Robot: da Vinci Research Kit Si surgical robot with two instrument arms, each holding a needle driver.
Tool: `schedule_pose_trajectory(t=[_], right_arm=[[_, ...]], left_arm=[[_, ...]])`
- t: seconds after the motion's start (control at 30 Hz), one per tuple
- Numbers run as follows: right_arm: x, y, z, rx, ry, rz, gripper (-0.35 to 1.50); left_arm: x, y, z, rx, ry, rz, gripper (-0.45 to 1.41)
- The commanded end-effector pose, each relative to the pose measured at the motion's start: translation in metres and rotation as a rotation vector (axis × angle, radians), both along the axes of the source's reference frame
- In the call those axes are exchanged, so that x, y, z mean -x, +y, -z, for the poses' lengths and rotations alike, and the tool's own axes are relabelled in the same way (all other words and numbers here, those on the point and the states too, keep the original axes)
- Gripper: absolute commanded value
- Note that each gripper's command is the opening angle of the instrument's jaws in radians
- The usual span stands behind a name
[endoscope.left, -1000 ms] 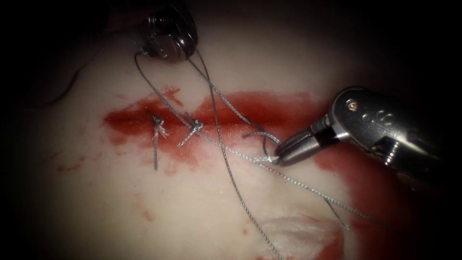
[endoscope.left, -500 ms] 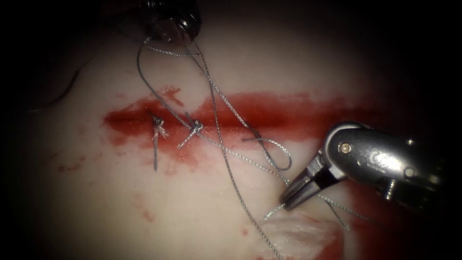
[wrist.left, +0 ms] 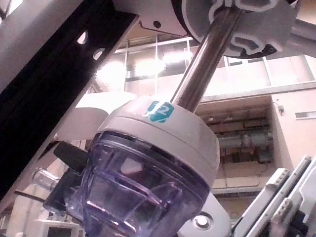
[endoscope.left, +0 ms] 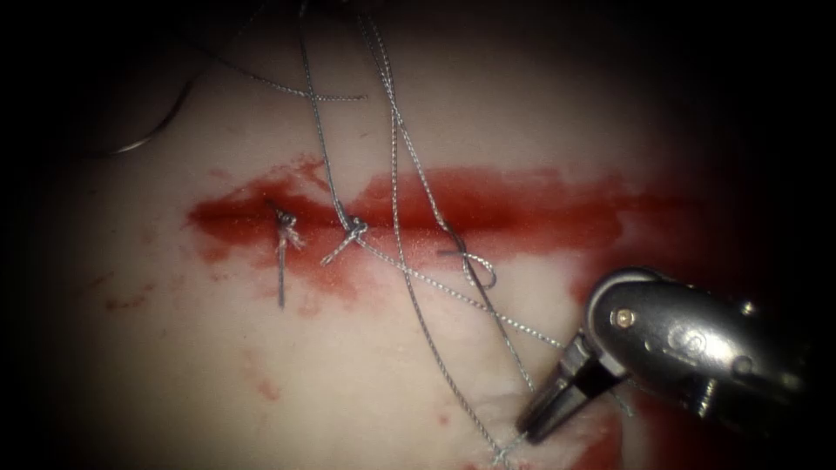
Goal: Wound Closure
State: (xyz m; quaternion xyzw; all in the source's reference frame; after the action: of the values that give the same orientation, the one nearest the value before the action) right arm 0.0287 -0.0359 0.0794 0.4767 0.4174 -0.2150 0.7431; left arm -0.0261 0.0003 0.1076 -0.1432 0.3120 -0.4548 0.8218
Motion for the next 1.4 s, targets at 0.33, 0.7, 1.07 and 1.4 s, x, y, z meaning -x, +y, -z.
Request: schedule_pose_trajectory(t=[0.33,0.7,1.07,1.4], right_arm=[[-0.0002,-0.0005,0.0008,-0.049,-0.025,0.031,-0.35],[0.0000,-0.0024,0.0023,-0.083,-0.080,0.015,-0.35],[0.0010,-0.0047,0.0024,-0.114,-0.181,0.022,-0.35],[0.0001,-0.0057,0.0027,-0.120,-0.196,0.030,-0.35]], left_arm=[[0.0028,0.0041,0.0003,0.020,0.001,-0.023,-0.45],[0.0042,0.0074,0.0009,-0.003,-0.020,0.002,-0.45],[0.0044,0.0068,0.0003,-0.007,-0.021,0.007,-0.45],[0.0049,0.0101,0.0017,-0.033,-0.049,0.050,-0.45]])
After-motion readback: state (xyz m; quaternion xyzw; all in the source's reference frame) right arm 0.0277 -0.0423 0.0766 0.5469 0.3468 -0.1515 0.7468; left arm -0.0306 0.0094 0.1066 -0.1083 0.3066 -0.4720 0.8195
